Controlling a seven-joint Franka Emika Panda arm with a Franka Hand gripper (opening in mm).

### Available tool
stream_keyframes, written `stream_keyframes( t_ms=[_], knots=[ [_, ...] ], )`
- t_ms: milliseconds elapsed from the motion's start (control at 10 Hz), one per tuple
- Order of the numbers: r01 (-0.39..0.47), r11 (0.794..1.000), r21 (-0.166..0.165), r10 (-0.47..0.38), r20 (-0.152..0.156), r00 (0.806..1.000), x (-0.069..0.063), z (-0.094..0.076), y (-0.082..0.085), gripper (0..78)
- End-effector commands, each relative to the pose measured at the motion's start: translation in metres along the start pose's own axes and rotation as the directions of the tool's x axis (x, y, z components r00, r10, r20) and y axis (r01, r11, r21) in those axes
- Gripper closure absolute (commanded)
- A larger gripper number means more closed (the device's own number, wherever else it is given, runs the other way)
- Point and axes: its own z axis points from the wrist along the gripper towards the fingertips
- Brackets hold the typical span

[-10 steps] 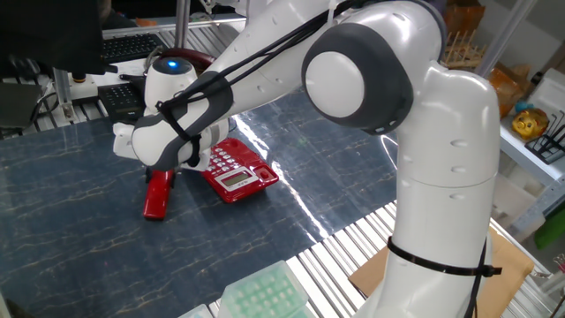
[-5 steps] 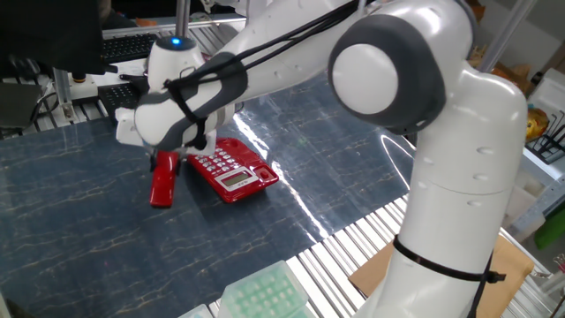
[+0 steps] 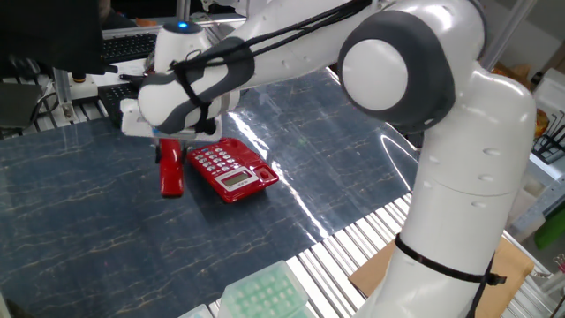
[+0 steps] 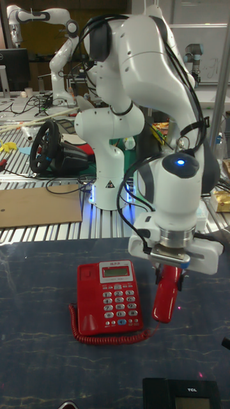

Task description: Place the handset of the telephone on the corresponding phone cradle

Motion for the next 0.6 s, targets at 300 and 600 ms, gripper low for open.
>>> stream_keyframes(
  t_ms=[300, 600],
  knots=[
    [0.110, 0.994, -0.004, -0.110, 0.001, 0.994, -0.014, -0.007, -0.014, 76.4],
    [0.140, 0.990, -0.004, -0.140, -0.004, 0.990, -0.025, -0.011, -0.026, 76.4]
  ],
)
